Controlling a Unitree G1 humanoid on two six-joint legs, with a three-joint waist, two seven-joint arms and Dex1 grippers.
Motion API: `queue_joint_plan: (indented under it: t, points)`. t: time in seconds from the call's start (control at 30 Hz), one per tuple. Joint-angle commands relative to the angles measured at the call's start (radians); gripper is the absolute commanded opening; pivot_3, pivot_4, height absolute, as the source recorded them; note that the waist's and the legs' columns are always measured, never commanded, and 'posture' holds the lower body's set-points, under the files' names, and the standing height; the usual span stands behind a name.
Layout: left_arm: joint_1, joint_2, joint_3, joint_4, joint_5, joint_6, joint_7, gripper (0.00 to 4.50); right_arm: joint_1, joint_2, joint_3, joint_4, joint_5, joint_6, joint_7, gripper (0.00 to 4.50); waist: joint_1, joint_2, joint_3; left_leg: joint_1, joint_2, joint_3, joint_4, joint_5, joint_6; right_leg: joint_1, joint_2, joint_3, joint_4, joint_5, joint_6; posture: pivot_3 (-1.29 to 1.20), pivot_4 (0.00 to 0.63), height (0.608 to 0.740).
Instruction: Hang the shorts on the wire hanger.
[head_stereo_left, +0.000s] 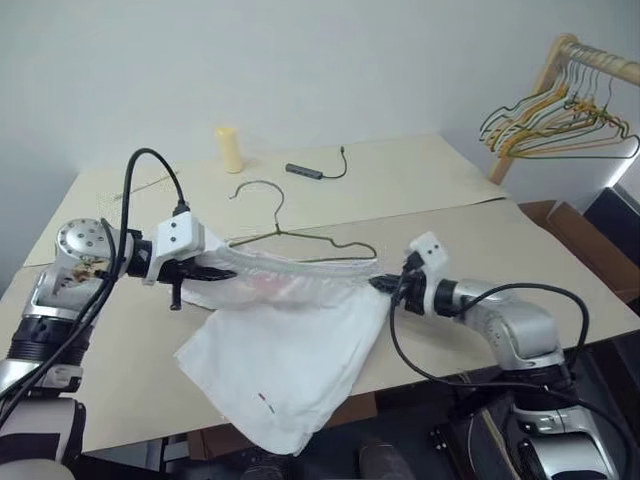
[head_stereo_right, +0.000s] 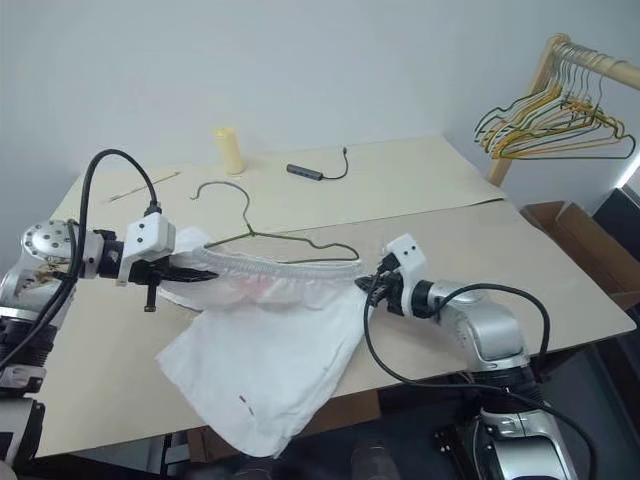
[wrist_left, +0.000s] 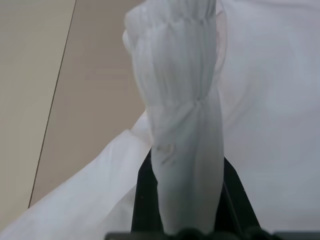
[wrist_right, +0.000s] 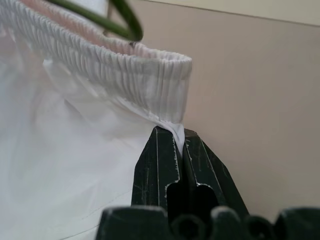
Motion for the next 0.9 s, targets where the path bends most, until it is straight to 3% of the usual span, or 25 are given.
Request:
queue_joint_plan:
  t: [0.03, 0.6, 0.77, 0.9]
  points:
    - [-0.003, 0.025, 0.024, 0.021, 0.015, -0.018, 0.015, 0.0, 0.003, -0.04, -0.067, -0.016, 0.0, -0.036, -0.008, 0.03, 0.0, 0.0, 0.0, 0.0, 0.0, 0.0, 0.0, 0.0, 0.0, 0.0, 0.0, 0.0, 0.0, 0.0, 0.0, -0.12, 0.001, 0.74]
    - [0.056, 0.006, -0.082, 0.009, 0.159, -0.023, 0.12, 0.0, -0.002, -0.066, -0.095, -0.145, 0.051, -0.111, 0.019, 0.03, -0.002, 0.0, 0.0, 0.0, 0.0, 0.0, 0.0, 0.0, 0.0, 0.0, 0.0, 0.0, -0.001, 0.0, 0.0, -0.14, 0.0, 0.74]
    - [-0.013, -0.104, -0.084, 0.016, 0.152, 0.071, 0.206, 0.0, 0.013, -0.083, 0.006, -0.276, 0.026, -0.146, 0.067, 0.03, 0.002, 0.0, 0.0, 0.0, 0.0, 0.0, 0.0, 0.0, 0.0, 0.0, 0.0, 0.0, -0.001, 0.0, 0.0, -0.14, 0.0, 0.74]
    - [-0.049, -0.143, -0.055, -0.002, 0.081, 0.125, 0.154, 0.0, 0.017, -0.095, 0.11, -0.262, -0.137, -0.22, -0.011, 0.03, 0.0, -0.002, -0.001, -0.001, 0.0, 0.0, 0.001, 0.0, 0.0, 0.001, 0.0, -0.001, -0.001, 0.0, 0.0, -0.16, 0.0, 0.74]
